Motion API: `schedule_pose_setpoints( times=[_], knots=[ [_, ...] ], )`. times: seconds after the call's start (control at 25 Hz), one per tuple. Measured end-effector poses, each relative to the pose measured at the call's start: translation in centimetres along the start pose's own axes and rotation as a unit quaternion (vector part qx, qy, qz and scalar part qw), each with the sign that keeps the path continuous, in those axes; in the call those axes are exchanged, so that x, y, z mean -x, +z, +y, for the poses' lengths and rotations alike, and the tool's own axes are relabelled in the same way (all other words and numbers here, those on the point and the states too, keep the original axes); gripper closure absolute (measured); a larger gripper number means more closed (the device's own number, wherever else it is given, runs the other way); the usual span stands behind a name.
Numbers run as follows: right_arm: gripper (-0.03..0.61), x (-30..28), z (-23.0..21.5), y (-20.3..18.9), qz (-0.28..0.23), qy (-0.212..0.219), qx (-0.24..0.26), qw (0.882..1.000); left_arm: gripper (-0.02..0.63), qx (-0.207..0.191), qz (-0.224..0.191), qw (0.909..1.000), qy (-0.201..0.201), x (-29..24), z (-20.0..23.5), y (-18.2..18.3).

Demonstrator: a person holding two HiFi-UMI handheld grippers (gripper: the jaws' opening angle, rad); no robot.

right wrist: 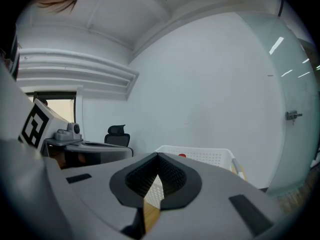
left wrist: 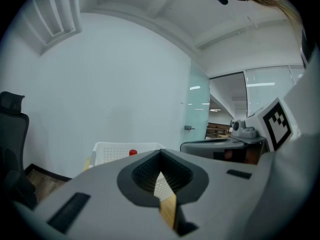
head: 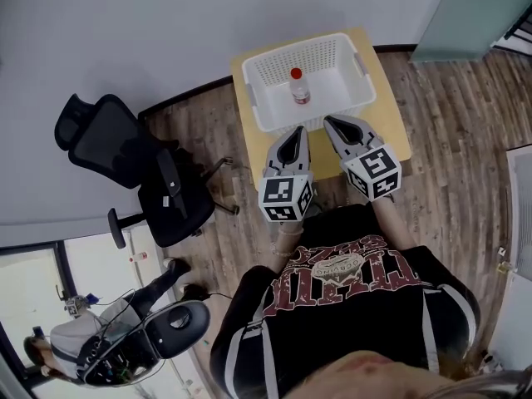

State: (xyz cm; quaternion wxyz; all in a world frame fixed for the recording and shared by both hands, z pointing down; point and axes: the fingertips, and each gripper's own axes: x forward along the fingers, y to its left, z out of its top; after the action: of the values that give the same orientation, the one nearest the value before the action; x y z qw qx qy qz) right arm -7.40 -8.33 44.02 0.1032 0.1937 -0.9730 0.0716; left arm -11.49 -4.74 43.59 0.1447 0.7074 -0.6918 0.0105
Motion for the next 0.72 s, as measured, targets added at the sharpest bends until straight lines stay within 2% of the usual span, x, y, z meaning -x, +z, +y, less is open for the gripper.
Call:
schedule_pose_setpoints(
  times=[0.72],
  knots=[
    [0.561,-6.0,-2.1,0.8,0.007,-0.032,-0.004,0.999,0.569,0.004,0.013,0.9991,-0.040,-4.8,4.9,0.8]
  ],
)
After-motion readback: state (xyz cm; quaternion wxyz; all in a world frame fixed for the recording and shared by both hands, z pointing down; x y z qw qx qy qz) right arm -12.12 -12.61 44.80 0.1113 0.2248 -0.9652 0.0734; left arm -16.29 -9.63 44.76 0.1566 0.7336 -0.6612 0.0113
